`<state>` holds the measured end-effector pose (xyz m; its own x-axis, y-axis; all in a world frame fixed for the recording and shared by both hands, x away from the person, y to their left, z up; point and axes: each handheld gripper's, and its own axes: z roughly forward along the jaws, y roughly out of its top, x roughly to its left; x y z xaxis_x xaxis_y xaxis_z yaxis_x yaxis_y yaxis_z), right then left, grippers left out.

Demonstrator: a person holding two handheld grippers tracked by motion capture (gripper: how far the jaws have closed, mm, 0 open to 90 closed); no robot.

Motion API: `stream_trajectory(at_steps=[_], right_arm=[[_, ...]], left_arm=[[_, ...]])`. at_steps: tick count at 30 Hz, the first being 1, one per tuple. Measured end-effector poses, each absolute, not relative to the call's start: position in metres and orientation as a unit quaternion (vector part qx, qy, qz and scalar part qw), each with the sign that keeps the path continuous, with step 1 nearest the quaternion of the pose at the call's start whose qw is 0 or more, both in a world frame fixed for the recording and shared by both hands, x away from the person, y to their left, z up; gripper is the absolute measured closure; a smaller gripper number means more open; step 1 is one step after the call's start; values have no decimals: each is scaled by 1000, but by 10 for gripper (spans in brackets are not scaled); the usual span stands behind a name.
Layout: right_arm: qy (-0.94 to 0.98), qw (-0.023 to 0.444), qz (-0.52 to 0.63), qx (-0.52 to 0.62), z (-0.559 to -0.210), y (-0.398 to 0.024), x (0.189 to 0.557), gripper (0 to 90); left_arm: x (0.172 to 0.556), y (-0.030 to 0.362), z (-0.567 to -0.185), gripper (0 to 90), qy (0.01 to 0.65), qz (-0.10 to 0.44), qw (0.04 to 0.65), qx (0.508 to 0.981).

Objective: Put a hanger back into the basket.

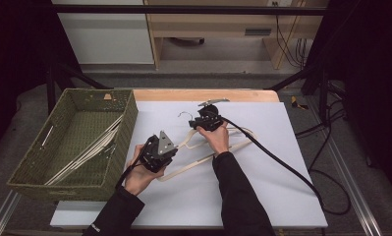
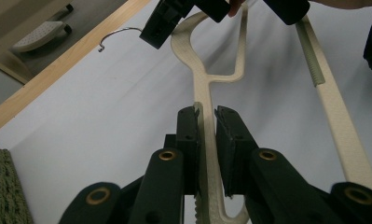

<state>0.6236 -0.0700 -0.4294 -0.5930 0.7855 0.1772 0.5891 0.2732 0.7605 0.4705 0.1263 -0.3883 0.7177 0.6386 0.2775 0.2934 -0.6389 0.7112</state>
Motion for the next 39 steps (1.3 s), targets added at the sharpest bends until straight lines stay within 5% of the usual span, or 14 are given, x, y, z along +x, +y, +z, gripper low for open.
stream_trajectory(at_steps=[8,39], right_arm=[[795,94,412,436,-432,-69,624,854],[783,136,426,433,-417,-71,604,893]], left_arm=[[471,126,-393,798,269,254,326,870],[468,125,-404,787,286,210,349,867]])
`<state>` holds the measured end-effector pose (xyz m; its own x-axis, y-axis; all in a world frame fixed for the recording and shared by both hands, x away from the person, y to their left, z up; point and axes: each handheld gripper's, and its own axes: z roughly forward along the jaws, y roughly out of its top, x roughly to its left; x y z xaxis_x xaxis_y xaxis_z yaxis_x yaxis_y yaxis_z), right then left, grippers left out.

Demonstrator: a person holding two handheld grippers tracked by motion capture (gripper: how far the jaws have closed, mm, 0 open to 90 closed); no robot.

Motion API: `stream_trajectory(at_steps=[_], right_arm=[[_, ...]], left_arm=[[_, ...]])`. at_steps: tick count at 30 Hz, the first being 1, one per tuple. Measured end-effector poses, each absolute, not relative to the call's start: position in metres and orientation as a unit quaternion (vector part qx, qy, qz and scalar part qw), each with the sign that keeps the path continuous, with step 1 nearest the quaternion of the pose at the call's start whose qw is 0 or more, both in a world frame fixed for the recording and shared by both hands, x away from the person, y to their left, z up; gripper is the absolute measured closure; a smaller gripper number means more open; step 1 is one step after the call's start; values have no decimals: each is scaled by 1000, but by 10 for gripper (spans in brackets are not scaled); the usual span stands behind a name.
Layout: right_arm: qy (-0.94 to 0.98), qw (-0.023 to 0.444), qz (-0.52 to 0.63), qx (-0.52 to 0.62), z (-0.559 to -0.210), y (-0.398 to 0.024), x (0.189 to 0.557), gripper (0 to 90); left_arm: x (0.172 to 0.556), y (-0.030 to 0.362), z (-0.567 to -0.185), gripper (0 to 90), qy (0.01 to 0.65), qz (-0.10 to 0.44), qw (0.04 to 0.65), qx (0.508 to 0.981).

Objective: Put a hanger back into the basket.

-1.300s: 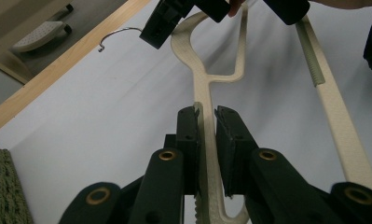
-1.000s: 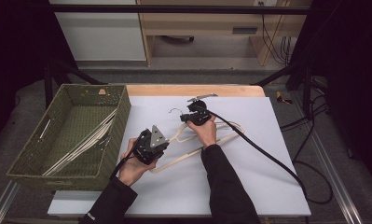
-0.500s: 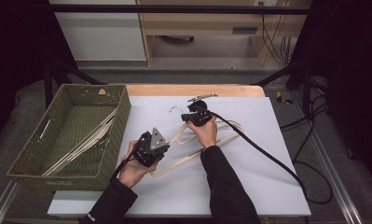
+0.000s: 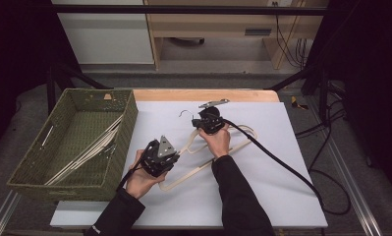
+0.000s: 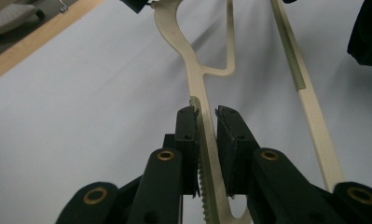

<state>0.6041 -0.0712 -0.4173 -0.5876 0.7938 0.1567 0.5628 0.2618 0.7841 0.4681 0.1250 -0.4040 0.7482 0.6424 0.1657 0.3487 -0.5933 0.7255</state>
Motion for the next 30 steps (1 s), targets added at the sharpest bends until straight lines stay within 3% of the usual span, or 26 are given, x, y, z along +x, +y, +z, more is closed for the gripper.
stream_trajectory(at_steps=[2,3,6,7,9,12,13,14,16,20,21,24,25,26,30], right_arm=[[782,142,427,432,-416,-72,601,893],[785,146,426,426,-416,-73,598,893],[786,153,426,422,-417,-74,595,893],[784,154,432,417,-419,-76,593,893],[784,155,433,417,-420,-76,592,893],[781,157,442,413,-421,-79,589,893],[779,157,447,411,-420,-81,587,893],[779,157,447,411,-420,-81,587,893],[777,156,451,411,-418,-83,585,893],[775,159,458,405,-415,-86,581,893],[773,158,462,405,-413,-88,579,893],[771,161,468,400,-412,-89,577,893],[773,160,468,397,-411,-91,575,893],[773,160,468,397,-411,-91,575,893],[772,163,474,391,-409,-94,572,892]], left_arm=[[470,125,-406,755,289,197,356,866],[472,125,-406,619,298,193,364,861],[479,125,-403,555,308,181,380,853],[483,124,-402,456,315,179,385,849],[491,120,-403,432,336,142,402,840],[506,117,-405,400,342,150,402,836],[512,122,-401,393,301,154,351,873],[516,120,-403,393,292,143,349,879],[521,102,-415,386,352,127,421,826],[537,92,-425,400,376,107,436,811],[541,96,-424,467,360,107,405,833],[552,92,-432,525,366,79,414,830],[554,91,-434,606,368,70,419,827],[555,91,-435,606,368,60,421,827],[556,88,-435,752,363,34,433,824]])
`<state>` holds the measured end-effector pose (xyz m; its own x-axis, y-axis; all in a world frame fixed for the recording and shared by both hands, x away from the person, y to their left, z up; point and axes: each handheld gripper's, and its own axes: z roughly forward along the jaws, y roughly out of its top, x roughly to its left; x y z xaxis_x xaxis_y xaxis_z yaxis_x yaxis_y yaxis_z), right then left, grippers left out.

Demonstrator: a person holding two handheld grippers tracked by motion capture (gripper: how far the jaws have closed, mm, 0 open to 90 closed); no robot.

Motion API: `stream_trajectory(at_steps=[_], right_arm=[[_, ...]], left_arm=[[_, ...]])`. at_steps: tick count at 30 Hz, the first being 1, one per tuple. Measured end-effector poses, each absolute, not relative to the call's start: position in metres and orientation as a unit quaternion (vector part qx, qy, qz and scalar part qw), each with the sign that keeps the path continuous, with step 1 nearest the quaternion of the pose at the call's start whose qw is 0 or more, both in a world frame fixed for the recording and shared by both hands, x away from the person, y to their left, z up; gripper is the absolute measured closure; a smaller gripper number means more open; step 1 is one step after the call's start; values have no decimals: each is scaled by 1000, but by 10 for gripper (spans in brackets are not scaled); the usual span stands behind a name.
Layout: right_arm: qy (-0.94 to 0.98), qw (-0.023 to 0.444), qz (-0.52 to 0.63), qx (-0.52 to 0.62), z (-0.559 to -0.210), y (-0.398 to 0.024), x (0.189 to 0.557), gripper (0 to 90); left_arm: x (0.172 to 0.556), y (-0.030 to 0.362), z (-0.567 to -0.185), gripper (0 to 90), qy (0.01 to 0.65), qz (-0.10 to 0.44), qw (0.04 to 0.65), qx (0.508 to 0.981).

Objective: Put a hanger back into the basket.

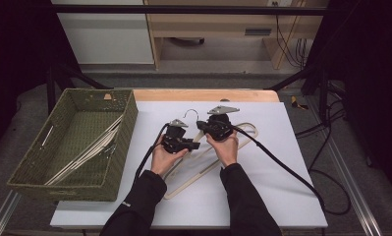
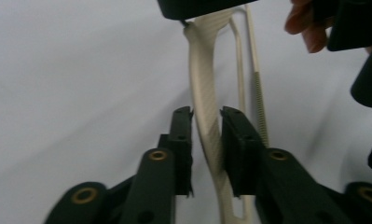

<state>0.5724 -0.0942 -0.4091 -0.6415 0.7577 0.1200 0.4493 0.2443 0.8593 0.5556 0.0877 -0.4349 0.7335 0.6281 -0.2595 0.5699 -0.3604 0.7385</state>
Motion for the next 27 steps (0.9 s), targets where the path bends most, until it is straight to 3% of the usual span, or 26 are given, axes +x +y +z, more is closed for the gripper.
stream_trajectory(at_steps=[8,13,19,27], right_arm=[[768,165,490,378,-400,-102,561,859],[761,160,513,363,-388,-112,537,752],[760,167,533,332,-382,-130,497,602],[742,176,552,337,-378,-164,463,346]], left_arm=[[546,89,-426,807,369,23,446,815],[531,92,-415,858,352,8,472,808],[504,93,-391,865,323,78,460,823],[483,112,-359,865,303,129,466,821]])
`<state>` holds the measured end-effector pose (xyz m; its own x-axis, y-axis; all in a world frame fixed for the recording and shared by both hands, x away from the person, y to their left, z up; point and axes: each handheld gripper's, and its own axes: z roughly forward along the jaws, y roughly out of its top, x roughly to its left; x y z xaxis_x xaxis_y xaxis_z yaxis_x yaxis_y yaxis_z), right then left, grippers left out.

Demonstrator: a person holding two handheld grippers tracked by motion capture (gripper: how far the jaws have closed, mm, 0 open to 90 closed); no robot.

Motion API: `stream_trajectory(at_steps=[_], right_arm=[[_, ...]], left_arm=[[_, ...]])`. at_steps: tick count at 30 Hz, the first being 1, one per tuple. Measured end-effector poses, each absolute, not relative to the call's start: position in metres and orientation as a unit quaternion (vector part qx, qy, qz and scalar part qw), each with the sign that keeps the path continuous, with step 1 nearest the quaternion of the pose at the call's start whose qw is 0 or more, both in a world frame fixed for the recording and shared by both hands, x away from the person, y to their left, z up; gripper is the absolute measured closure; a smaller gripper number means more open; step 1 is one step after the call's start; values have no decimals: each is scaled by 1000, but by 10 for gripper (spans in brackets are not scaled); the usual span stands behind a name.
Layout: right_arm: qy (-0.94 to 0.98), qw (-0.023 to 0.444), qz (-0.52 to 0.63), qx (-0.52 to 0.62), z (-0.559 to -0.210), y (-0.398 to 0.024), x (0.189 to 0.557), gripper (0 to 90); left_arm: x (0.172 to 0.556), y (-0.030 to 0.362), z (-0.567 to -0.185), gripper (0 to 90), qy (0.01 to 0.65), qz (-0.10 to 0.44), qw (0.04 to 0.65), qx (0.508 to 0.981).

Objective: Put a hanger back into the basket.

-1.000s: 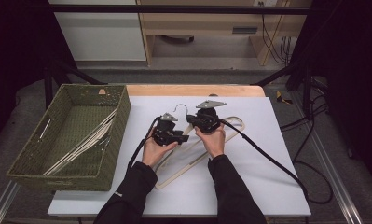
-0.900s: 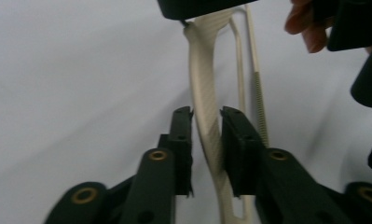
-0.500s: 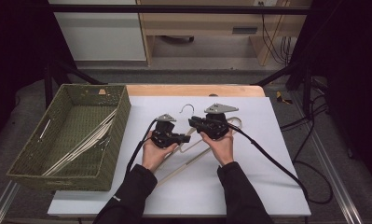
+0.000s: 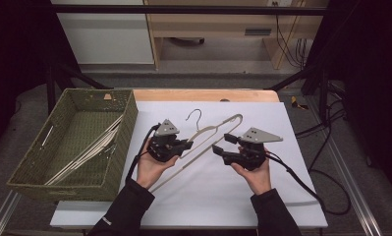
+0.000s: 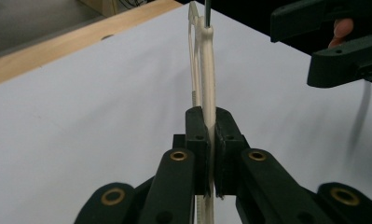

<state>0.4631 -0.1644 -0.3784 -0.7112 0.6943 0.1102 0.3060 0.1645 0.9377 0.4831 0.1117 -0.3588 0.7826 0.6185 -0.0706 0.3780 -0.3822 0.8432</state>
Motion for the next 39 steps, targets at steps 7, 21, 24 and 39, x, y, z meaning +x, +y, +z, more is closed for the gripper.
stream_trajectory(at_steps=[7,21,24,39], right_arm=[[733,192,548,355,-387,-194,449,154],[728,197,532,386,-406,-234,435,57],[725,196,531,392,-407,-234,434,54],[734,196,522,388,-410,-234,435,46]], left_arm=[[464,132,-319,864,279,160,479,817],[445,180,-249,864,251,224,475,813],[444,194,-239,864,246,242,463,816],[462,282,-238,864,290,285,436,803]])
